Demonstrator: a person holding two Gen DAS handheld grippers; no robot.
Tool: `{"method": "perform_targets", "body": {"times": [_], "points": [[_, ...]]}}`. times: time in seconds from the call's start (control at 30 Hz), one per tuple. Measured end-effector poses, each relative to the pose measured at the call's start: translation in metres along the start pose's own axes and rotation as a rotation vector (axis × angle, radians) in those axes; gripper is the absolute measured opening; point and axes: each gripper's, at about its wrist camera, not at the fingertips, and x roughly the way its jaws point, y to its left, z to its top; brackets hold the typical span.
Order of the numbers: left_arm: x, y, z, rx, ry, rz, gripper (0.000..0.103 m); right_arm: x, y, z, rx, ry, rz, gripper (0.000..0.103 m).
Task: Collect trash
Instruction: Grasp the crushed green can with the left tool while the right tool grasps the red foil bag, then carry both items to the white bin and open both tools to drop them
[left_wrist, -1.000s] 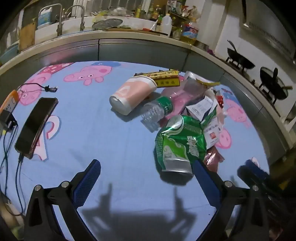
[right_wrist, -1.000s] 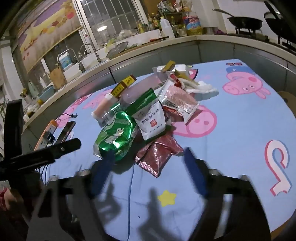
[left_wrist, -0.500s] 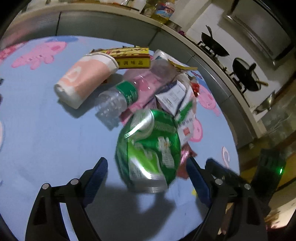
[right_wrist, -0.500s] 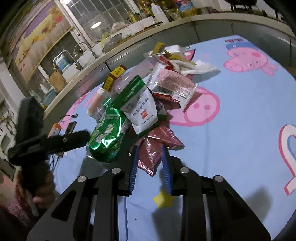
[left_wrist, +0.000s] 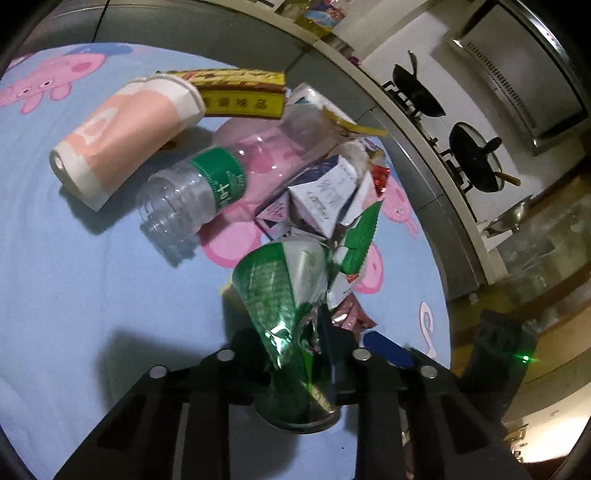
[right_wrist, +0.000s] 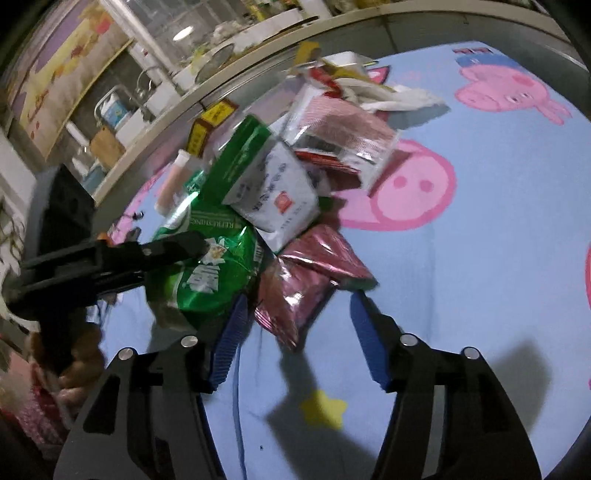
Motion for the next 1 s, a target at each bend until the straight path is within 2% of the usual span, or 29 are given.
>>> {"method": "perform_targets", "body": {"times": [0.03, 0.1, 0.13, 0.2, 0.33, 0.47, 0.53, 0.6, 0.67, 0.73, 0.8, 1.0], "points": [[-0.003, 0.002, 0.0, -0.008, 0.0, -0.008, 0.022, 0.003, 0.006, 0.001, -0.036, -0.006, -0.02, 0.052], [-0.01, 0.001, -0.002, -0.023, -0.013, -0.026, 0.017, 0.011, 0.017, 0.0, -0.115, -0.014, -0.055, 0.028], [-0.015, 0.002, -0.005, -0.021, -0.024, -0.028, 0.015, 0.012, 0.023, -0.003, -0.16, -0.036, -0.091, 0.021], [-0.028, 0.0, -0.009, 0.003, -0.05, 0.005, 0.014, 0.012, 0.024, -0.008, -0.187, -0.049, -0.087, 0.009], [-0.049, 0.001, -0.014, 0.011, -0.079, 0.009, 0.014, -0.002, 0.012, -0.01, -0.158, -0.088, -0.082, 0.004], [-0.073, -0.003, -0.013, 0.026, -0.114, -0.007, 0.014, -0.032, -0.002, -0.01, -0.126, -0.167, -0.095, 0.004], [-0.079, -0.015, -0.007, 0.051, -0.131, -0.007, 0.014, -0.046, -0.008, -0.012, -0.141, -0.208, -0.113, 0.004], [-0.081, -0.033, 0.004, 0.088, -0.138, -0.015, 0.014, -0.045, -0.012, -0.01, -0.164, -0.194, -0.158, 0.004], [-0.078, -0.049, 0.013, 0.122, -0.138, -0.03, 0.014, -0.048, -0.029, -0.007, -0.105, -0.193, -0.151, 0.004], [-0.067, -0.068, 0.025, 0.162, -0.125, -0.045, 0.014, -0.058, -0.045, -0.005, -0.045, -0.227, -0.144, 0.004], [-0.047, -0.093, 0.036, 0.208, -0.095, -0.074, 0.014, -0.069, -0.063, -0.001, -0.017, -0.263, -0.178, 0.004], [0.05, -0.184, 0.068, 0.359, 0.052, -0.142, 0.014, -0.114, -0.145, 0.012, 0.172, -0.359, -0.22, 0.004]]}}
